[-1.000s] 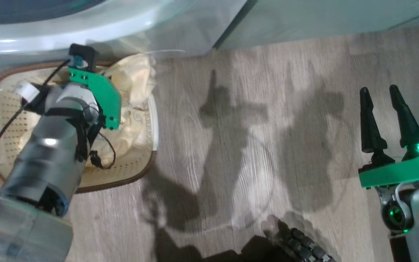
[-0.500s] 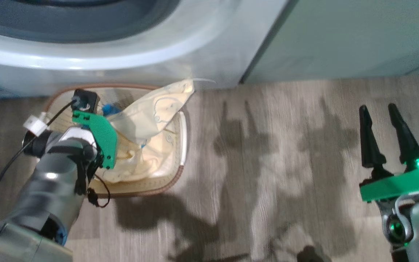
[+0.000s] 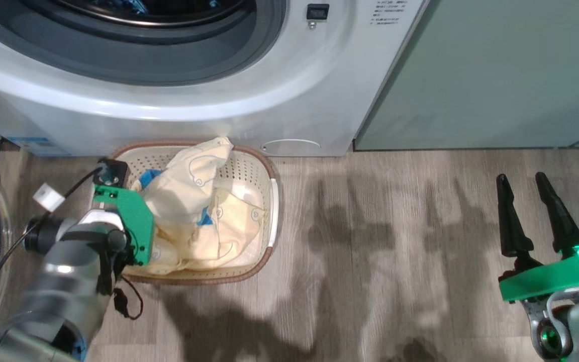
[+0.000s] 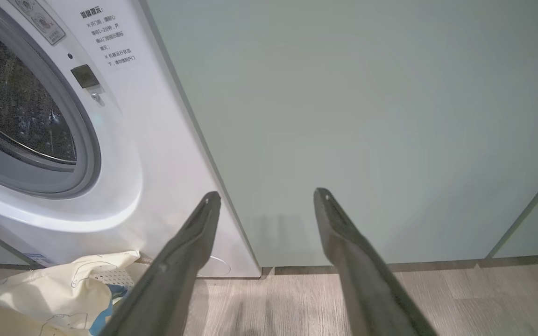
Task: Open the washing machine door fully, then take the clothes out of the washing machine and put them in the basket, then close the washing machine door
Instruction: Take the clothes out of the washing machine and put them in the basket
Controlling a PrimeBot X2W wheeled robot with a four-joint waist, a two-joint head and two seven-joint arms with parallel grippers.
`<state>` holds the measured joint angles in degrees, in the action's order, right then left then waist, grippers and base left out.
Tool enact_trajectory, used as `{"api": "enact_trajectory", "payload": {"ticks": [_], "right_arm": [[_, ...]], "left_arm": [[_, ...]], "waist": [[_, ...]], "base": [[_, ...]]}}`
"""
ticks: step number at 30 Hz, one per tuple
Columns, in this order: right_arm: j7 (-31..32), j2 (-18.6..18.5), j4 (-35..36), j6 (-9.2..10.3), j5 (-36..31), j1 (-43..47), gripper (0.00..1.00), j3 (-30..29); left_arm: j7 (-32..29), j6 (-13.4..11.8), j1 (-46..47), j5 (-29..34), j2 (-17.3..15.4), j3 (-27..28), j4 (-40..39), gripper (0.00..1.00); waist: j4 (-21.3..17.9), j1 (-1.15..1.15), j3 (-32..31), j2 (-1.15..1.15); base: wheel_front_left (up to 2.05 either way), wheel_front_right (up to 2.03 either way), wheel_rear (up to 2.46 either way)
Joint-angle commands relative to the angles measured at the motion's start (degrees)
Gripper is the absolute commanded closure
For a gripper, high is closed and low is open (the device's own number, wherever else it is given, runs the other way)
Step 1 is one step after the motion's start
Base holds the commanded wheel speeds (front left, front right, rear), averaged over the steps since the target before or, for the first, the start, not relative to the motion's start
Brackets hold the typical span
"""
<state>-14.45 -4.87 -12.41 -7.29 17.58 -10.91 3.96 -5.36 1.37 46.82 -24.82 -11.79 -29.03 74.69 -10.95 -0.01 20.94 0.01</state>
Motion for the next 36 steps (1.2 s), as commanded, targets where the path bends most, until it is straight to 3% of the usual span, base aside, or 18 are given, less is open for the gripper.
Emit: {"api": "enact_trajectory", "payload": {"ticks": [1,11,28,29,30,31,36], "right_arm": [[-0.5,-1.1,1.9,-0.20,0.2,-0.1,0.00,1.0],[-0.5,-1.4,2.9,-0.20,0.3,-1.9,0.00,0.8],[-0.5,-2.4,5.2,-0.20,-0.2,-6.4,0.00,-0.7],[-0.5,-2.4,5.1,-0.20,-0.2,-6.5,0.00,-0.8],[-0.5,-2.3,5.0,-0.20,-0.3,-6.5,0.00,-0.8],[-0.5,-2.3,5.0,-0.20,-0.4,-6.6,0.00,-0.8],[-0.5,-2.1,4.3,-0.20,-0.6,-6.4,0.00,-0.3]], "left_arm": [[-1.1,0.0,0.3,-0.4,-1.9,1.0,-0.7,1.00],[-7.1,0.0,1.1,-1.9,-1.9,1.2,-0.7,1.00],[0.5,-1.7,6.5,-3.9,-3.4,2.6,-0.9,1.00],[1.4,-1.7,6.4,-4.3,-3.5,3.0,-0.9,0.71],[2.3,-1.7,6.3,-4.4,-3.7,3.1,-0.8,0.20],[3.0,-1.5,6.2,-4.3,-3.7,3.0,-0.8,0.00],[8.5,-0.6,5.2,-5.2,-3.5,3.6,-0.8,0.00]], "waist": [[-0.2,0.01,0.7,-0.01],[-2.9,0.01,6.9,-0.01],[-7.1,0.01,16.8,-0.01],[-7.1,0.01,16.8,-0.01],[-7.1,0.01,16.8,-0.01],[-7.0,0.01,16.6,-0.01],[-6.3,0.01,14.2,-0.01]], "base": [[0.00,0.00,0.00],[0.00,0.00,0.00],[0.00,0.00,0.00],[0.00,0.00,0.00],[0.00,0.00,0.00],[0.00,0.00,0.00],[0.00,0.00,0.00]]}}
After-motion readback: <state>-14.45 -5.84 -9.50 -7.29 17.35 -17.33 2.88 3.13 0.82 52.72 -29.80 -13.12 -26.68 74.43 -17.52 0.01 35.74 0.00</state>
